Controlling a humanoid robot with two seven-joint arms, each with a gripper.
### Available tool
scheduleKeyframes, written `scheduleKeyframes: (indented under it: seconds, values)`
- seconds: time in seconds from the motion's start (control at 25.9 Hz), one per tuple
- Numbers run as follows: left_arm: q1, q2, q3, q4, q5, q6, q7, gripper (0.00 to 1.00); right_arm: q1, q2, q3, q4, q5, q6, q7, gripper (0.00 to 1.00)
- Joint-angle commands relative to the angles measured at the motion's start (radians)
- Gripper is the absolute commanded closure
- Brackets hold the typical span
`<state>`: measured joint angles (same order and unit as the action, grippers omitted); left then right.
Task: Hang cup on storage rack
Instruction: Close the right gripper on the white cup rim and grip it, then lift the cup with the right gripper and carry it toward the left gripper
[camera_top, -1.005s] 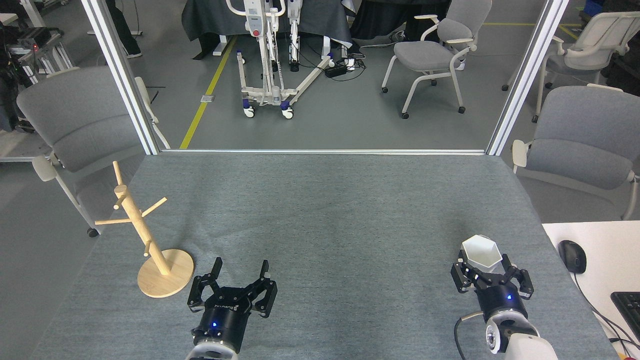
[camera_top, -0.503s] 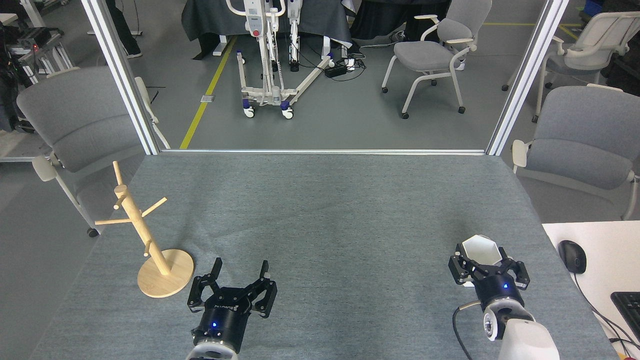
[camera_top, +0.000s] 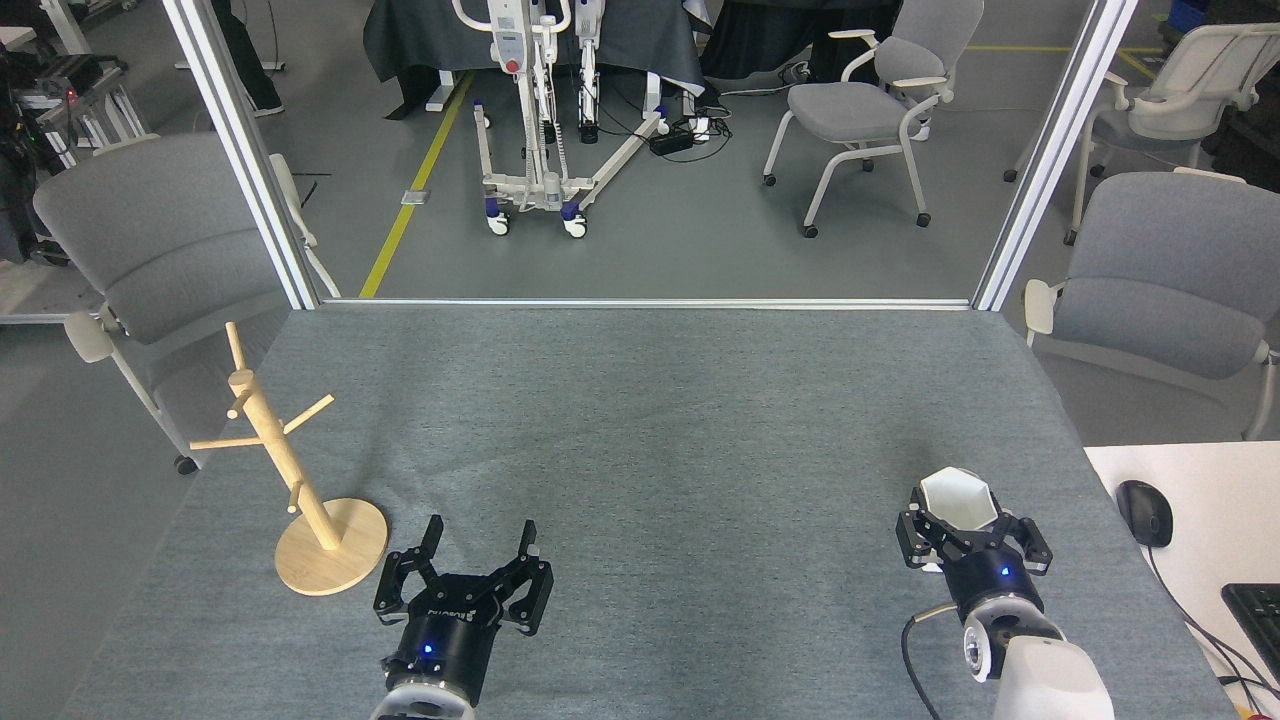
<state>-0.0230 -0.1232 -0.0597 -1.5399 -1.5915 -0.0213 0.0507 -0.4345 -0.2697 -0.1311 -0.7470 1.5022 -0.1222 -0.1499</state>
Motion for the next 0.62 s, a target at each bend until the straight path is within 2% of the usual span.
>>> scheduleKeyframes:
  seconds: [0.0, 0.12, 0.27, 0.35, 0.46, 0.58]
  values:
    - [0.000, 0.000, 0.001, 0.000, 0.001, 0.000, 0.000, 0.00, 0.003, 0.000, 0.004, -0.020, -0.005, -0.008, 0.001, 0.56]
    - [0.000, 0.000, 0.001, -0.006, 0.001, -0.002, 0.001, 0.00, 0.002, -0.006, 0.008, -0.123, -0.028, -0.030, 0.067, 0.56]
    - [0.000, 0.000, 0.001, -0.025, 0.001, -0.003, -0.009, 0.00, 0.006, -0.046, 0.007, -0.379, -0.135, -0.023, 0.340, 0.56]
    - [0.002, 0.000, 0.000, -0.037, 0.001, -0.003, -0.011, 0.00, 0.010, -0.042, 0.007, -0.518, -0.163, 0.013, 0.424, 0.56]
    - [0.006, 0.005, -0.003, -0.043, -0.005, -0.026, 0.001, 0.00, 0.020, -0.037, 0.038, -0.672, -0.169, 0.133, 0.474, 0.57]
    - [0.003, 0.039, -0.077, -0.040, -0.045, -0.126, 0.004, 0.00, 0.039, -0.014, 0.119, -0.785, -0.169, 0.246, 0.492, 0.57]
